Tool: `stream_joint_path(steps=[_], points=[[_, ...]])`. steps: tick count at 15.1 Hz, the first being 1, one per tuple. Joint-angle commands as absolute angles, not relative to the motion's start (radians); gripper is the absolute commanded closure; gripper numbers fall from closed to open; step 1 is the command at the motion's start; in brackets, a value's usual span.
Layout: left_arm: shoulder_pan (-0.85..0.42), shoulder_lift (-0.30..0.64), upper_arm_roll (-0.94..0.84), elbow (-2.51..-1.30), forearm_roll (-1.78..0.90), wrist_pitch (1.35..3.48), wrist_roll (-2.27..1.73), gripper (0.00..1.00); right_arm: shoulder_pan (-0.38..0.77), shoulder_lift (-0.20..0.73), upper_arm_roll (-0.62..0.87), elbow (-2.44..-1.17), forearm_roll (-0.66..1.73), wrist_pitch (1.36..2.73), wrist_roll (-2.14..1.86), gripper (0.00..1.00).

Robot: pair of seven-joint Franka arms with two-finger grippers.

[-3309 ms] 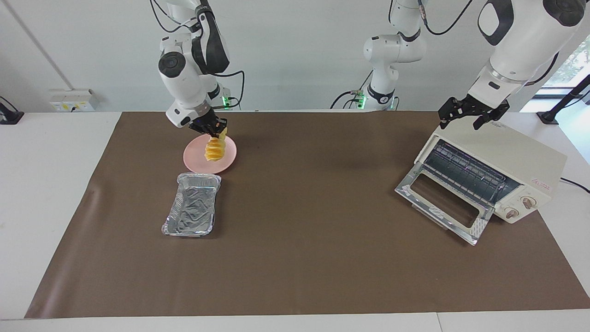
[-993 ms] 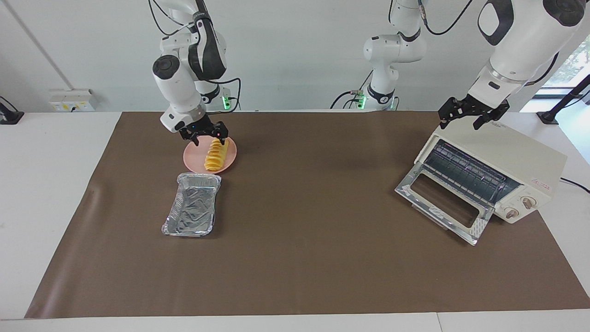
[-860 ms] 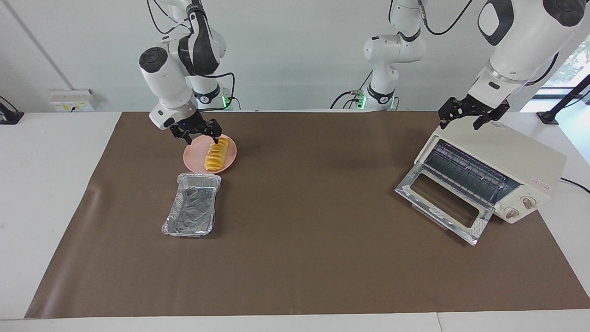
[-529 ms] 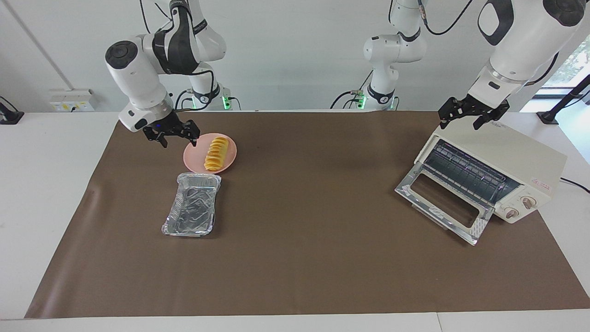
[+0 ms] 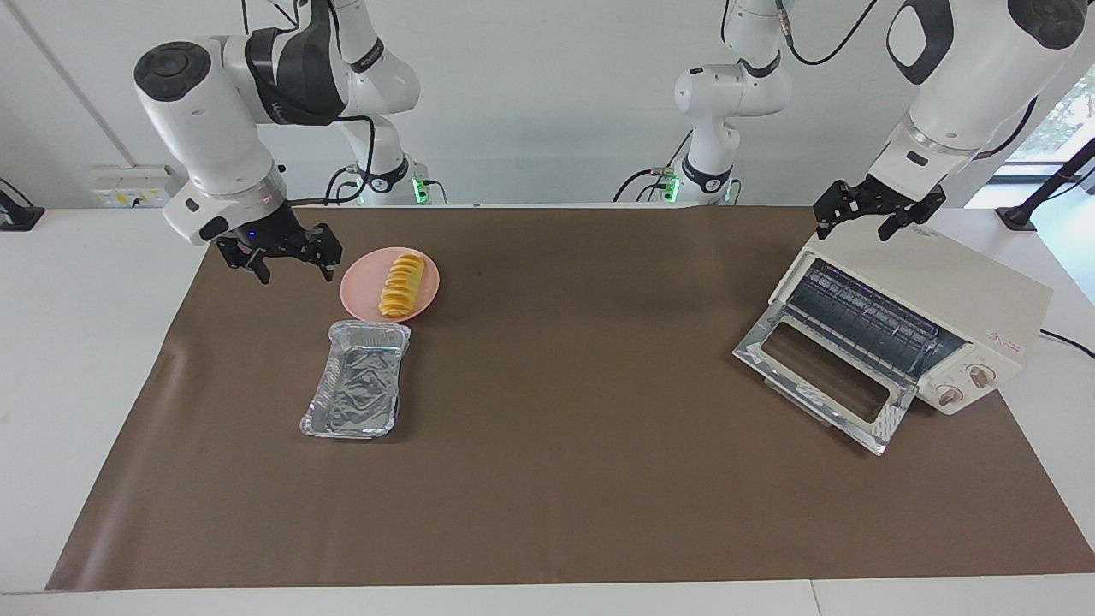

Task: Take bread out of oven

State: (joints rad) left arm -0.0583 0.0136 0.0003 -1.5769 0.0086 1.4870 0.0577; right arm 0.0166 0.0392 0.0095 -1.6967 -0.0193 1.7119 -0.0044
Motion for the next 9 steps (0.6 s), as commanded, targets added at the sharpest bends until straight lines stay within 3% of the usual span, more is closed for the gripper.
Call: stream_joint_path(steps=[1, 6, 9], points=[[-0.046, -0.008, -0.006, -1.597, 0.002, 1.5, 0.061, 0.0, 0.003, 0.124, 0.014, -1.556, -0.032, 1.655, -0.032, 0.02], [-0.046, -0.006, -0.006, -1.597, 0.0, 1.5, 0.061, 0.0, -0.008, 0.135, 0.003, -1.529, -0.022, 1.637, -0.02, 0.02], [-0.046, -0.008, -0.006, -1.597, 0.0, 1.5, 0.061, 0.0, -0.023, 0.048, -0.002, -1.629, -0.015, 1.612, -0.02, 0.01]])
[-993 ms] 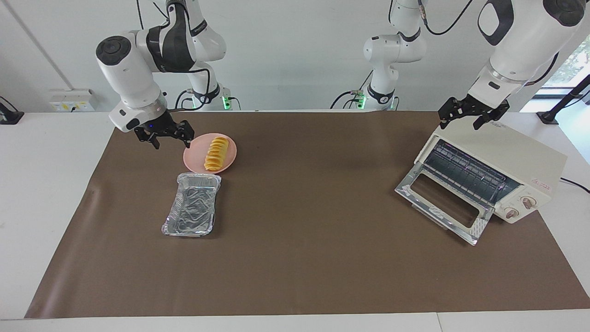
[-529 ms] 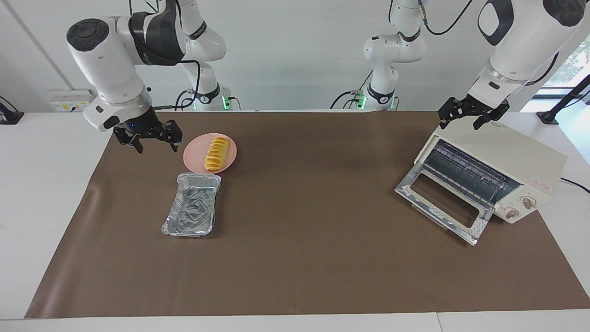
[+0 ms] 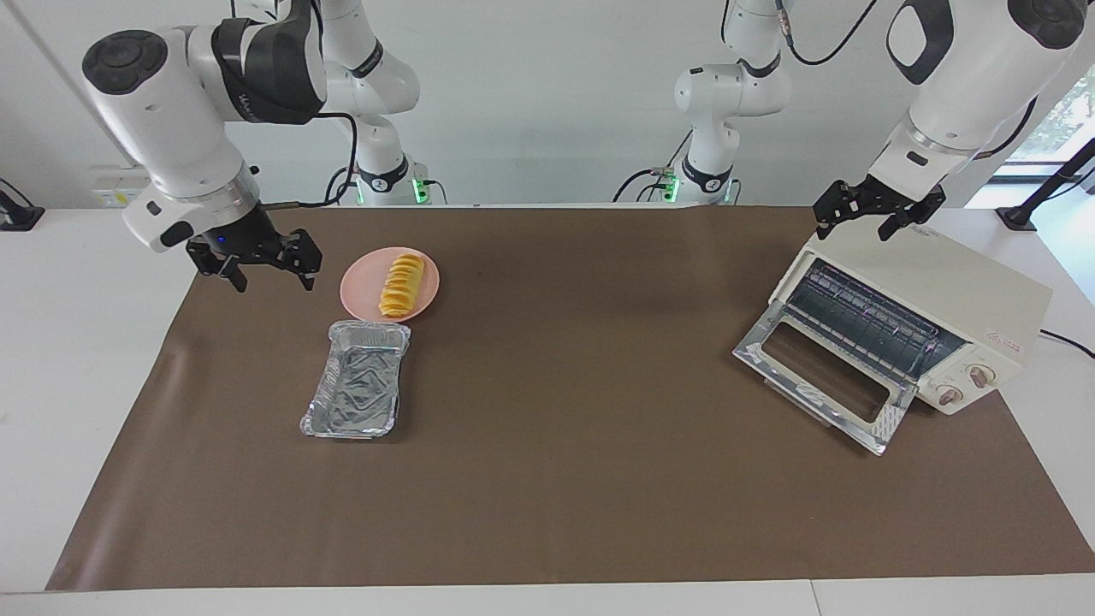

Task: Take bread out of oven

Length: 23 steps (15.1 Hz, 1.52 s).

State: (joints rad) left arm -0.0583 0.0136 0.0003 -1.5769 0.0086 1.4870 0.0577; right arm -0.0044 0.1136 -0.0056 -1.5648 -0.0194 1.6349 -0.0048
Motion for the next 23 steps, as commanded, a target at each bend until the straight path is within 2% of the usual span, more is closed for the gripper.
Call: stream_joint_path(steps=[1, 3, 14, 23], points=[[-0.046, -0.008, -0.006, -1.597, 0.002, 1.5, 0.061, 0.0, -0.023, 0.002, -0.002, -1.678, -0.015, 1.614, -0.018, 0.01], [-0.046, -0.008, -0.006, -1.597, 0.002, 1.5, 0.061, 0.0, -0.026, -0.058, -0.002, -1.727, -0.015, 1.611, -0.018, 0.0], [-0.046, -0.006, -0.006, -1.597, 0.002, 1.5, 0.061, 0.0, -0.028, -0.04, -0.003, -1.635, -0.018, 1.549, -0.025, 0.0], [-0.046, -0.008, -0.006, -1.597, 0.002, 1.5, 0.061, 0.0, -0.028, -0.04, -0.003, -1.635, -0.015, 1.548, -0.025, 0.0]])
